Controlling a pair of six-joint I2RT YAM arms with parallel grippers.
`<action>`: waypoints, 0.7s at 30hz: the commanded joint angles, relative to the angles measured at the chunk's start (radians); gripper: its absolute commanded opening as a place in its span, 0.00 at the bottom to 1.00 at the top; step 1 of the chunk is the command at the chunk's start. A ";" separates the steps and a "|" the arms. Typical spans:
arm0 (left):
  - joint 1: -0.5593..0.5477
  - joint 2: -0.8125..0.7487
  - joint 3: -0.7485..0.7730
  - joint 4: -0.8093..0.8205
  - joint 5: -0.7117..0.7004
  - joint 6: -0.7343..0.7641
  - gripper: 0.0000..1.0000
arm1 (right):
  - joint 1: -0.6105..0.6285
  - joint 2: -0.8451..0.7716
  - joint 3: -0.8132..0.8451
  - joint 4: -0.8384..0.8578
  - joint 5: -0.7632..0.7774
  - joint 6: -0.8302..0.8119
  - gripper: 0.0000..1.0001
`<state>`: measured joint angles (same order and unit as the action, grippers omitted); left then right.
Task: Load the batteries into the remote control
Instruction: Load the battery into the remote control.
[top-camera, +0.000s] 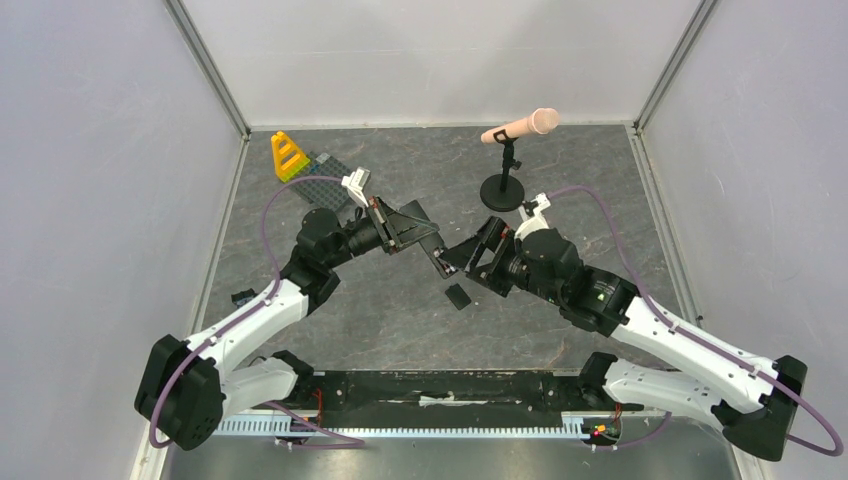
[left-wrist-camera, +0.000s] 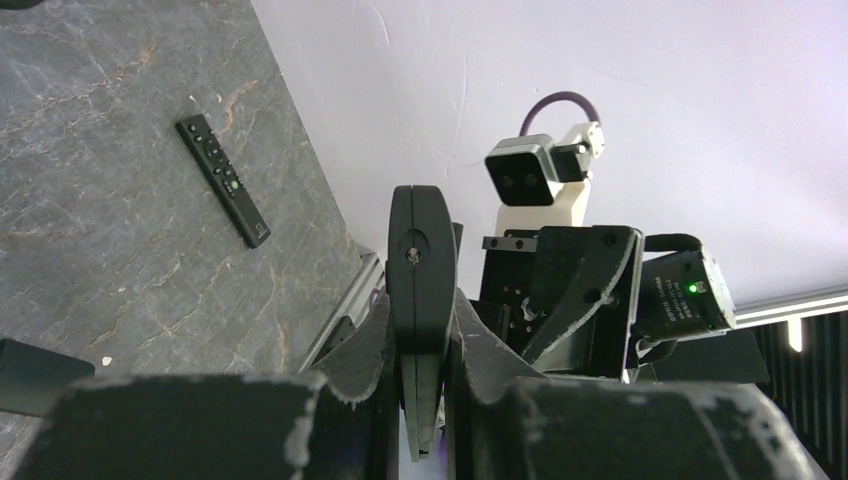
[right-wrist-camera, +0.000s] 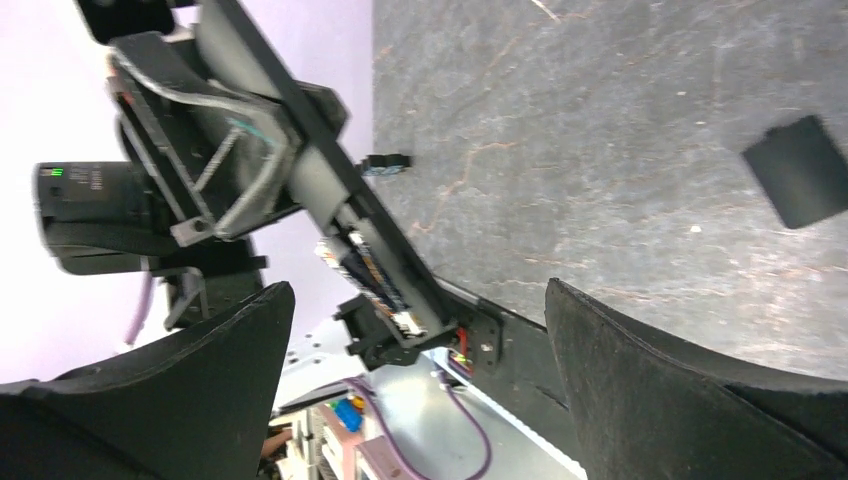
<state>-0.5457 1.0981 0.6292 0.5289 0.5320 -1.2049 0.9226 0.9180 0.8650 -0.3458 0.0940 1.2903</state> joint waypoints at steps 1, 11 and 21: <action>-0.002 0.007 0.040 0.042 0.000 0.040 0.02 | -0.002 0.013 0.013 0.133 -0.010 0.088 0.98; -0.002 0.001 0.035 0.043 -0.001 0.046 0.02 | -0.002 0.064 -0.011 0.197 -0.019 0.192 0.95; -0.002 -0.010 0.018 0.042 0.005 0.053 0.02 | -0.003 0.079 -0.059 0.222 -0.029 0.256 0.77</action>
<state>-0.5457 1.1053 0.6292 0.5274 0.5323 -1.1912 0.9222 0.9970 0.8242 -0.1711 0.0647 1.5047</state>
